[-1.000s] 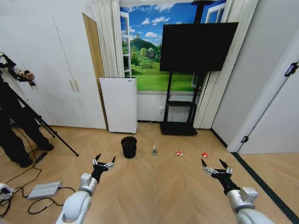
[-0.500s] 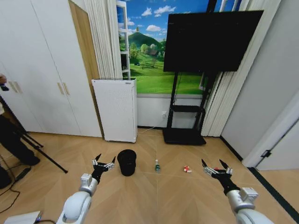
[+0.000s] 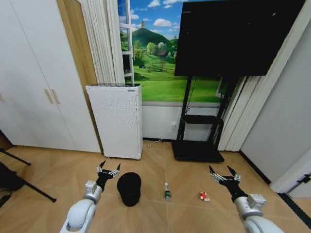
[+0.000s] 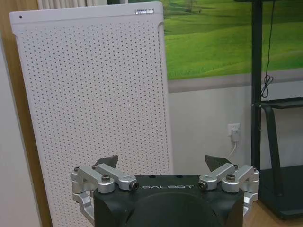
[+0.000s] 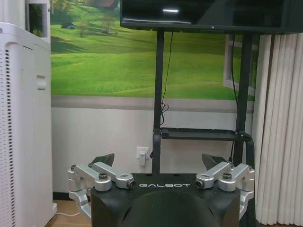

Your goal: Pick up the trash bin and place the garbage on the floor into it.

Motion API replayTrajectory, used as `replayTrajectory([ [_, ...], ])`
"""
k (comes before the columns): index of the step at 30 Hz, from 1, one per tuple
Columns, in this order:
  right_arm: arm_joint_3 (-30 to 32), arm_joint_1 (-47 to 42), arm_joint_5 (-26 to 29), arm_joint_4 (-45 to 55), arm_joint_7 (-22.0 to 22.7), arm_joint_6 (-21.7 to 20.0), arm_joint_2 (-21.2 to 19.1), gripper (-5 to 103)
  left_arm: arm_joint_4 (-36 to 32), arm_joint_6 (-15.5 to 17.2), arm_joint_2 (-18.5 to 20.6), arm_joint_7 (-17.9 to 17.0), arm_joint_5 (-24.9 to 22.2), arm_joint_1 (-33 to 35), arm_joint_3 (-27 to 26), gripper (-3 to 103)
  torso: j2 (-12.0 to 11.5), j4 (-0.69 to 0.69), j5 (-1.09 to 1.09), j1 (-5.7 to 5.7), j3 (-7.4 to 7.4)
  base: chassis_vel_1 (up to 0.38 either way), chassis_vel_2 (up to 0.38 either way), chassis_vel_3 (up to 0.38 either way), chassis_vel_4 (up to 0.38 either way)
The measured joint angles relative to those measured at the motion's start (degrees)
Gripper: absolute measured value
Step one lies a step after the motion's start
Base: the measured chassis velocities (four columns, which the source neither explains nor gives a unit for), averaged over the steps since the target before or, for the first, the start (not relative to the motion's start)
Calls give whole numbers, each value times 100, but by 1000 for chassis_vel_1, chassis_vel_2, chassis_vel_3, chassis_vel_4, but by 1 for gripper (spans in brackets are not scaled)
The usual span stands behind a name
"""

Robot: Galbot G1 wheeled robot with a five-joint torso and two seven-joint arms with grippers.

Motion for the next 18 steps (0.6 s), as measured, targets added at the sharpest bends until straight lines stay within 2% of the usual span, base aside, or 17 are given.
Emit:
replayTrajectory([
  [6,-9,69,-51,-60,81,90,-16,100,28,-2,-7,1,19,-14,15,100,-1,0,-2,3,1,-221,234,185,-170],
  [9,-16,82,-51,-68,122,136,-18,100,30,-2,-9,1,20,-16,19,100,0,-4,-4,1,0,-53,29,8,-29],
  [18,-20,72,-244,-85,125,267,-1,100,19,-7,2,2,25,2,19,100,3,-1,-3,-7,-3,45,-37,-31,31],
])
